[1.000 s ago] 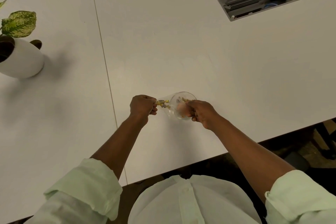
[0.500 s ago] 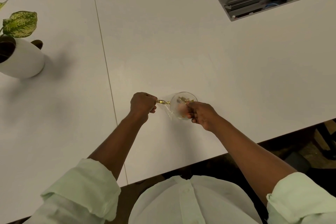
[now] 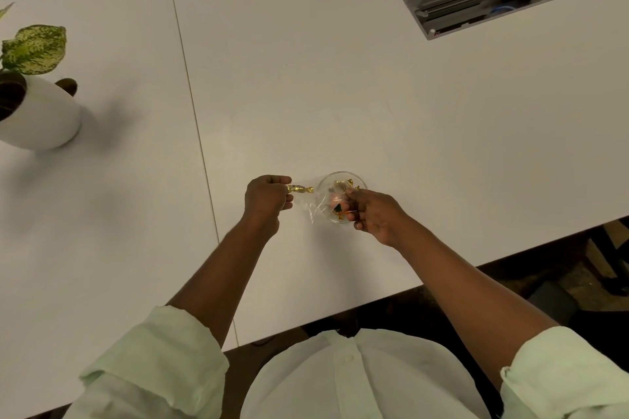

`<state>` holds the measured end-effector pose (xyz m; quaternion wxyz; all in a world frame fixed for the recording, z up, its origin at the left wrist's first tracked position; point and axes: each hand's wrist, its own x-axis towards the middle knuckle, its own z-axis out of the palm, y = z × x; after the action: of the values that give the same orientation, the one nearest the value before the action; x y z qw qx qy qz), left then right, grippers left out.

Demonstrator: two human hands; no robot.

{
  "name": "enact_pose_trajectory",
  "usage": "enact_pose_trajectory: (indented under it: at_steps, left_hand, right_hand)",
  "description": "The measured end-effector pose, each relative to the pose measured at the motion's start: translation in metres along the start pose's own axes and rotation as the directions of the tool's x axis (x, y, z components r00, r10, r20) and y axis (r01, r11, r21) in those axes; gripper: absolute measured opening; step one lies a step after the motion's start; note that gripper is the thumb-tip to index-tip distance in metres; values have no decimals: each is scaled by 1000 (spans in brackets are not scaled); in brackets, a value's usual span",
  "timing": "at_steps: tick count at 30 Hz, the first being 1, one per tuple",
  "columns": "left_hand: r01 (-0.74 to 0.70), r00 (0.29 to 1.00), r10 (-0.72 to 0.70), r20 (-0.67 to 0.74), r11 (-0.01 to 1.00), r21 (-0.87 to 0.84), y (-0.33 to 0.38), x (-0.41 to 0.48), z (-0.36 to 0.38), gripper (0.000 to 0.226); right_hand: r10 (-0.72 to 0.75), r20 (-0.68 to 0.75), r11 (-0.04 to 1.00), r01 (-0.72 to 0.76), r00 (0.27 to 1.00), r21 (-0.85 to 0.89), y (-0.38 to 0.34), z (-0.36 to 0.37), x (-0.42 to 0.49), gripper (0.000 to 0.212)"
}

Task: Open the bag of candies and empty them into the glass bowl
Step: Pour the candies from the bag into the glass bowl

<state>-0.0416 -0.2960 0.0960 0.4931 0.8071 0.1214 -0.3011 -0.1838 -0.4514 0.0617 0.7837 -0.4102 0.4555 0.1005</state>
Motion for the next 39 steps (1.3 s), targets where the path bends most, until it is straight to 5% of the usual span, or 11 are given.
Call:
enact_pose_trajectory:
  at_steps: [6,11,29,39]
  left_hand:
    - [122,987,-104,121,981,-152,-3,-6,5,22]
    - [202,962,-178,206,974,-102,-7,-11,8,39]
    - [64,986,-55,156,996,-56,7,-14,0,42]
    - [-86,983,71,169,993,86,-8,-22,-19,44]
  right_hand:
    - [-23,19,999,22,1000,39,3,0,1,14]
    - [-27,29,995,24,999,100,7,-5,2,14]
    - [-15,25,997,13,1000,80,12,-9,-2,15]
    - [-217,-34,975,216,975,-48,14,-3,-7,10]
